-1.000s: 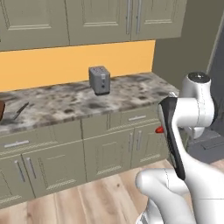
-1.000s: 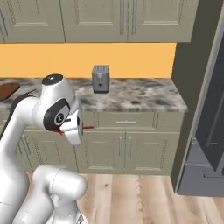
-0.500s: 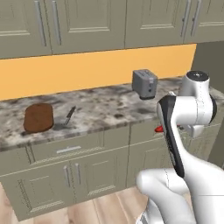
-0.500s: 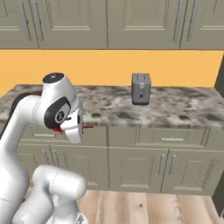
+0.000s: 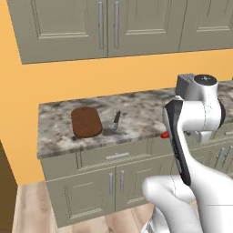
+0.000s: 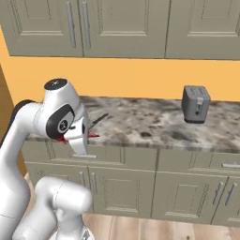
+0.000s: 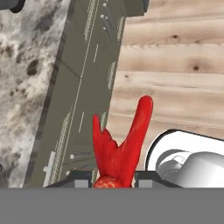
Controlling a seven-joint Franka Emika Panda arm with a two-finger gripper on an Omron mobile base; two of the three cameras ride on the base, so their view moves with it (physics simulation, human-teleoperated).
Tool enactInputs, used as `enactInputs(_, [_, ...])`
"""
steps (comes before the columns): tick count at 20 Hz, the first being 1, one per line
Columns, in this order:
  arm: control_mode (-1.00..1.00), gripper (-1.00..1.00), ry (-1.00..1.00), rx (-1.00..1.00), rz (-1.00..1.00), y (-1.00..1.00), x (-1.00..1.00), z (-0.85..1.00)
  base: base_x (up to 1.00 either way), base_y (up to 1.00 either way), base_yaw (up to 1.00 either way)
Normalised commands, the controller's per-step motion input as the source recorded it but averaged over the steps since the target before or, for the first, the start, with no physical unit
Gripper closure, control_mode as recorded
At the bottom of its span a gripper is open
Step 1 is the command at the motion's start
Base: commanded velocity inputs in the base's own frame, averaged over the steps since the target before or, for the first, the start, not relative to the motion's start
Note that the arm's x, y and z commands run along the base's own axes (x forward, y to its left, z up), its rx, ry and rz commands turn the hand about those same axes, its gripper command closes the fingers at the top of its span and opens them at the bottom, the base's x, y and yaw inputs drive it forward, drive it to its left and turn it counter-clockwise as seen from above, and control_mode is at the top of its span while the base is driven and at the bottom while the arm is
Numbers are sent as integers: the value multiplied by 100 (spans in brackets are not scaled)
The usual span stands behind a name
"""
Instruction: Retrieve the fish from the fridge and place it on the cutting board.
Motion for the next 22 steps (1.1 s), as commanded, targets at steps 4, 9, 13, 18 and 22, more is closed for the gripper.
enactInputs(4, [100,100,0,0,0,0,0,0,46,60,2])
enactInputs(9, [100,100,0,0,0,0,0,0,35,24,0])
enactInputs(13, [100,100,0,0,0,0,0,0,39,27,0])
enactInputs(18, [100,100,0,0,0,0,0,0,53,30,0])
enactInputs(22, [100,100,0,0,0,0,0,0,36,49,0])
